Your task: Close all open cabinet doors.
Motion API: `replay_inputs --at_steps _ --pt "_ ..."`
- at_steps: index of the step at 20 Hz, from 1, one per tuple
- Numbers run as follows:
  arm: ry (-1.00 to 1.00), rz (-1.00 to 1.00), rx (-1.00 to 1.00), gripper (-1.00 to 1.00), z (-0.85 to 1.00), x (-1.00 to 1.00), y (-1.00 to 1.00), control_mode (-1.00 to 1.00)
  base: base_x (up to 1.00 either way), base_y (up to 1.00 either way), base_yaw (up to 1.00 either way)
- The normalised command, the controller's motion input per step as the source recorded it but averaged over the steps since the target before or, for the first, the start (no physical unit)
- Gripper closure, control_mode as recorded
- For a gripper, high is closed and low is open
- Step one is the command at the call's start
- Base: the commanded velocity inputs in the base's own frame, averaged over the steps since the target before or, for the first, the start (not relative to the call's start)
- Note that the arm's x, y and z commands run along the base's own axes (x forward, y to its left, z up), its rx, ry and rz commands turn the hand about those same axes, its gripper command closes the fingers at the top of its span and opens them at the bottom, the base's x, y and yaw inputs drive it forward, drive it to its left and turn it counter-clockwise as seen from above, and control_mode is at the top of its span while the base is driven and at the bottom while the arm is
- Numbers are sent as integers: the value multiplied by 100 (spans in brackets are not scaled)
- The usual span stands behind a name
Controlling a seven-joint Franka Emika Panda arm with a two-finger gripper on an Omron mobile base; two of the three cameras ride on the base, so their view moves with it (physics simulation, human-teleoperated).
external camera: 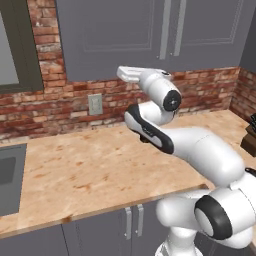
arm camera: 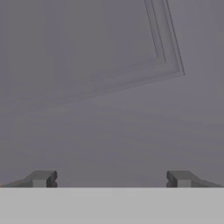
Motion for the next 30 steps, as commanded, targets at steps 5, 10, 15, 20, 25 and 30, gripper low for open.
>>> replay_inputs --at_steps 5,10,15,20,25,30 --pt "1 6 0 -100 2 19 -3 -100 0 0 0" --pt "2 5 0 -100 1 20 0 -100 0 0 0" --pt "1 5 0 -100 0 13 0 -100 0 0 0" --pt "1 3 0 -100 0 10 0 -100 0 0 0" --pt "1 0 -1 -100 14 -27 0 -100 0 0 0" --pt "0 -1 -1 -100 20 -35 -9 -100 0 0 0"
